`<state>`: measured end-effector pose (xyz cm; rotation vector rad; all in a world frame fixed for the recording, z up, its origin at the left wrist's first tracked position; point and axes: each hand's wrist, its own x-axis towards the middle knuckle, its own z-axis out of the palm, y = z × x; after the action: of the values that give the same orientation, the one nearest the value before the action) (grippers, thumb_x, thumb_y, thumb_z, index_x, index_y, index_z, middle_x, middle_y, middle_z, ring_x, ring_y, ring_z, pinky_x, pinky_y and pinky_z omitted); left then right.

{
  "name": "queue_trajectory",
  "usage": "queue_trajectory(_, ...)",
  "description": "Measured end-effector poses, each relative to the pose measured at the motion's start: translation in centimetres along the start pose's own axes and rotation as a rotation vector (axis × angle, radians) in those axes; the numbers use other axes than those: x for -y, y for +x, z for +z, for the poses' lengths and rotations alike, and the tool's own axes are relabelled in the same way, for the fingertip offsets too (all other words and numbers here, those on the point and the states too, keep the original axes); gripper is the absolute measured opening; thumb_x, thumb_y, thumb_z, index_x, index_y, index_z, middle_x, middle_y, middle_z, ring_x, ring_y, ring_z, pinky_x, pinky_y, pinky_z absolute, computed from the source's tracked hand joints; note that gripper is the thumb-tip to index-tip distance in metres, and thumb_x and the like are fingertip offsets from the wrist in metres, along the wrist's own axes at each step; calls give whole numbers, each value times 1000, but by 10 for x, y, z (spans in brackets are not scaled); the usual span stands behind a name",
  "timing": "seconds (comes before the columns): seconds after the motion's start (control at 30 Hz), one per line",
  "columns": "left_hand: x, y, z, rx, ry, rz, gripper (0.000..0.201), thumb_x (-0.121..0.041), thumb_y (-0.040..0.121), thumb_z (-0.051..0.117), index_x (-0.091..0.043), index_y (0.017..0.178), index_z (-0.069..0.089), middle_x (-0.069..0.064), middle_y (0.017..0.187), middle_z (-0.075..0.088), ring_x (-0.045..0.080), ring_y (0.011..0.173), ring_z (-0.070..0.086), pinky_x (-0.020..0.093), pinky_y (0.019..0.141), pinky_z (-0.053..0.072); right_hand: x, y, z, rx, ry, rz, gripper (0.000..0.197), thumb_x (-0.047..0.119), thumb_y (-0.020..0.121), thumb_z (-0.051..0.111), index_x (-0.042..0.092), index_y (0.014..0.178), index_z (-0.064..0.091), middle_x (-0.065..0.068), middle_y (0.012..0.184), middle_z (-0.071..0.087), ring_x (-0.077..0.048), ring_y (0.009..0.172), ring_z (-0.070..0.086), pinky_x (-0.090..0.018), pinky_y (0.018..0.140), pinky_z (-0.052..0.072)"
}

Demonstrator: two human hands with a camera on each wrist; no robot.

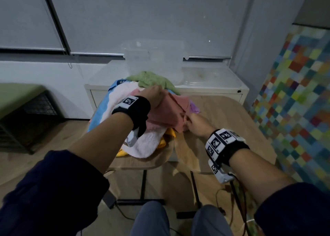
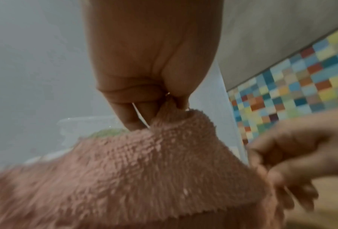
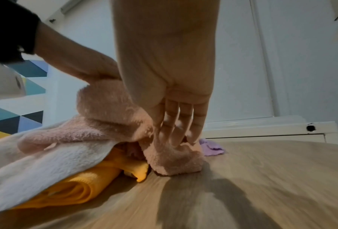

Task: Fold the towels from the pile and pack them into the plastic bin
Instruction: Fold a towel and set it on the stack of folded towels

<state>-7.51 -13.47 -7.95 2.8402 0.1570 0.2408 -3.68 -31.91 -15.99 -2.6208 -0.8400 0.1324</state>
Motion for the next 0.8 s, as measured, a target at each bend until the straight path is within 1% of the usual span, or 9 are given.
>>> queue_trajectory(0.1, -27, -1, -21, -72, -138, 51, 27, -16, 100, 37, 2, 102, 56, 24, 97, 55, 28, 95, 53, 27, 75, 31, -6, -6, -9, -83, 33, 41, 38, 10, 92, 42, 13, 129, 46, -16, 116, 60, -35, 99, 58, -37, 85, 48)
queue_trajectory(0.17, -45, 2, -29, -135, -245, 47, 21, -21, 100, 40, -5, 96, 53, 11, 82, 50, 19, 85, 45, 19, 63, 25, -10, -14, -15, -59, 23, 67, 24, 11, 90, 47, 17, 112, 53, -12, 112, 62, -31, 97, 60, -36, 85, 49)
queue_trajectory(0.23, -58, 7, -32, -179, -383, 48, 24, -29, 99, 41, -8, 99, 52, 6, 89, 50, 16, 86, 45, 21, 68, 28, -12, -23, -21, 3, -19, 63, 13, 15, 92, 49, 21, 101, 56, -8, 106, 64, -28, 91, 61, -36, 83, 51)
queue_trajectory(0.4, -84, 10, -39, -350, -686, 142, 21, -28, 100, 38, -12, 88, 44, -6, 72, 44, 14, 75, 44, 25, 63, 34, -10, -41, -38, 57, 21, 31, 23, 12, 95, 51, 1, 113, 60, -13, 112, 64, -28, 99, 60, -27, 83, 47)
queue_trajectory(0.47, -92, 7, -44, -421, -801, 180, 20, -24, 100, 39, -14, 84, 44, -9, 71, 43, 6, 66, 42, 13, 55, 34, -10, -49, -44, 31, 133, 46, 22, 7, 92, 54, 2, 113, 59, -7, 102, 62, -22, 92, 57, -18, 74, 47)
queue_trajectory(0.57, -103, 2, -50, -515, -869, 226, 17, -22, 100, 40, -10, 89, 45, -9, 70, 43, 0, 62, 40, 6, 54, 35, -19, -55, -50, 12, 284, 65, 25, 7, 86, 61, -3, 109, 58, -11, 103, 65, -27, 93, 62, -38, 85, 52)
queue_trajectory(0.6, -106, 2, -50, -535, -884, 240, 17, -22, 100, 40, -9, 90, 45, -8, 70, 43, 0, 62, 40, 7, 53, 35, -20, -57, -53, 8, 322, 80, 26, 7, 87, 61, -4, 110, 58, -12, 101, 65, -26, 88, 62, -39, 80, 54)
queue_trajectory(0.7, -112, 3, -51, -555, -944, 266, 17, -24, 99, 43, -12, 88, 46, -5, 70, 45, 5, 62, 43, 12, 55, 36, -20, -63, -62, -15, 460, 182, 20, 7, 96, 43, -4, 100, 59, -10, 79, 61, -19, 62, 57, -28, 55, 48)
queue_trajectory(0.8, -114, 5, -46, -526, -971, 290, 13, -26, 97, 48, -15, 92, 54, 4, 79, 57, 13, 70, 55, 25, 64, 47, -17, -70, -72, -105, 767, 283, 33, 16, 101, 30, 4, 86, 57, -9, 75, 62, -19, 59, 57, -27, 53, 45)
